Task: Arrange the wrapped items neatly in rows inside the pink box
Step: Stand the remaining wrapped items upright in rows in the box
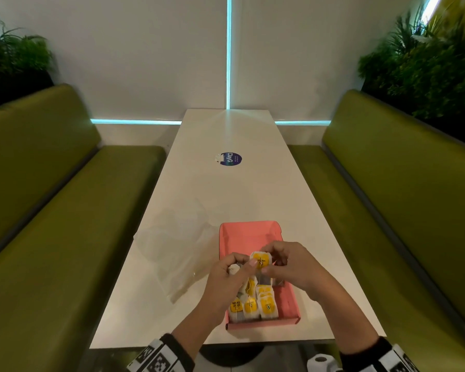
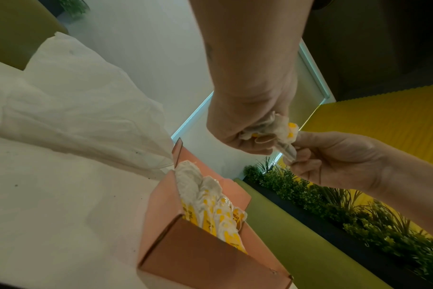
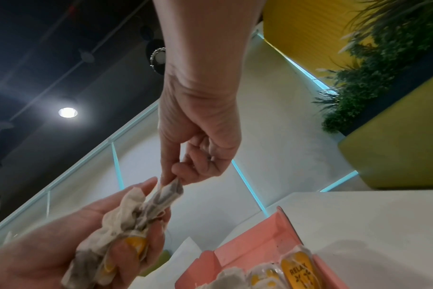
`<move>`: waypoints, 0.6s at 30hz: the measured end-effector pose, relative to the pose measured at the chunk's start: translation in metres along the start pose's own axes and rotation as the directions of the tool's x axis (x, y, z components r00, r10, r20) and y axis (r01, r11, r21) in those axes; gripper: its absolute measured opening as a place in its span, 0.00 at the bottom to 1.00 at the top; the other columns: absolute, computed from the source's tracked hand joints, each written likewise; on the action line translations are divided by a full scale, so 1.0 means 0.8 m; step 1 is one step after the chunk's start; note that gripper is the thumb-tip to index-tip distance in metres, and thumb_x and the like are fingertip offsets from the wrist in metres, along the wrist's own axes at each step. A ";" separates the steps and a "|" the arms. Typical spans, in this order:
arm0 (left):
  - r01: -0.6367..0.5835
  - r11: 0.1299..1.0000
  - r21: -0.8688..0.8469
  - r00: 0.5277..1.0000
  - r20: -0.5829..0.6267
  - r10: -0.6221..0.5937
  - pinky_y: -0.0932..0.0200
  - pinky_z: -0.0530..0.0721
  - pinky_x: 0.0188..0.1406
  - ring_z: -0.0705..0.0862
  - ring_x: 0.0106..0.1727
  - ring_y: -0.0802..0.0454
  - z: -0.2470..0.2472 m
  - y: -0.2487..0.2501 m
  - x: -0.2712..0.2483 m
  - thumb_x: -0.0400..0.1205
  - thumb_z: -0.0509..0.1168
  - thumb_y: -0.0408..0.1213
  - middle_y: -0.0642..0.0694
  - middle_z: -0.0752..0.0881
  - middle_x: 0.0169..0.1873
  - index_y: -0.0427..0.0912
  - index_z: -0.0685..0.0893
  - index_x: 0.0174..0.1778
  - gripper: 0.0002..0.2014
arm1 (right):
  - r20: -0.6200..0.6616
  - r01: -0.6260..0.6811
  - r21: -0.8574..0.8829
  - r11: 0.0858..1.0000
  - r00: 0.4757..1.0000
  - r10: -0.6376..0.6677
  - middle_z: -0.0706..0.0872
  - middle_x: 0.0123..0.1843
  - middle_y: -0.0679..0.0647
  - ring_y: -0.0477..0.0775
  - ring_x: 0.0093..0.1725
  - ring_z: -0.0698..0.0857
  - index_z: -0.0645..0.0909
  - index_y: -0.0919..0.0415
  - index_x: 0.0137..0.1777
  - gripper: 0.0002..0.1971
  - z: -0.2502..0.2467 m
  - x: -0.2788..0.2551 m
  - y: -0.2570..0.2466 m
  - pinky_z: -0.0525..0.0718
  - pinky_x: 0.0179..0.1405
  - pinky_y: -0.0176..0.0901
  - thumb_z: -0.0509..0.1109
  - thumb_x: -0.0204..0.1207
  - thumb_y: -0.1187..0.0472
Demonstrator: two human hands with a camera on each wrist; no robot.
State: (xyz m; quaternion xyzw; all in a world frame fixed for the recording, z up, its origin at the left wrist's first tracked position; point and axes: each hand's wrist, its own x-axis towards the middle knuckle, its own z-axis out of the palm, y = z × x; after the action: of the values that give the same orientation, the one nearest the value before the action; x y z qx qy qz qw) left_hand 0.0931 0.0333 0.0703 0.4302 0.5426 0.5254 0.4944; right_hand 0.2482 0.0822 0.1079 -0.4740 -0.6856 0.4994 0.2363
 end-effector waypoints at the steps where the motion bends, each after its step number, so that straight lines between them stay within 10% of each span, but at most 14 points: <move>1: 0.000 1.000 0.015 1.000 -0.009 0.000 0.66 0.76 0.19 0.77 0.22 0.65 0.000 -0.002 0.001 0.79 0.69 0.38 0.57 0.83 0.24 0.42 0.86 0.40 0.04 | -0.023 -0.020 0.019 1.000 1.000 0.020 0.86 0.38 0.55 0.45 0.33 0.81 0.86 0.58 0.47 0.10 -0.002 0.001 0.004 0.82 0.33 0.36 0.77 0.68 0.69; 9: 0.069 0.907 0.415 0.978 0.150 -0.143 0.69 0.81 0.43 0.83 0.50 0.61 -0.018 -0.036 0.009 0.73 0.74 0.43 0.58 0.86 0.48 0.57 0.87 0.35 0.04 | -0.208 -0.132 0.165 0.977 0.964 0.166 0.84 0.33 0.56 0.49 0.31 0.83 0.81 0.62 0.37 0.09 -0.027 0.007 0.043 0.82 0.32 0.35 0.69 0.71 0.77; 18: -0.107 0.710 0.696 0.936 0.311 -0.163 0.61 0.82 0.56 0.83 0.51 0.61 -0.014 -0.066 -0.006 0.74 0.71 0.50 0.58 0.88 0.50 0.54 0.89 0.52 0.12 | -0.283 -0.294 0.075 0.953 0.910 0.303 0.85 0.37 0.56 0.52 0.37 0.83 0.80 0.64 0.39 0.15 -0.026 0.006 0.089 0.85 0.36 0.41 0.84 0.59 0.66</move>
State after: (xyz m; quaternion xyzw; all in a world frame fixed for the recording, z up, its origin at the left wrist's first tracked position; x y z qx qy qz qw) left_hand 0.0853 0.0231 0.0178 0.6636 0.6109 0.1861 0.3895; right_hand 0.2924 0.0998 0.0505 -0.6378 -0.5551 0.4649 0.2627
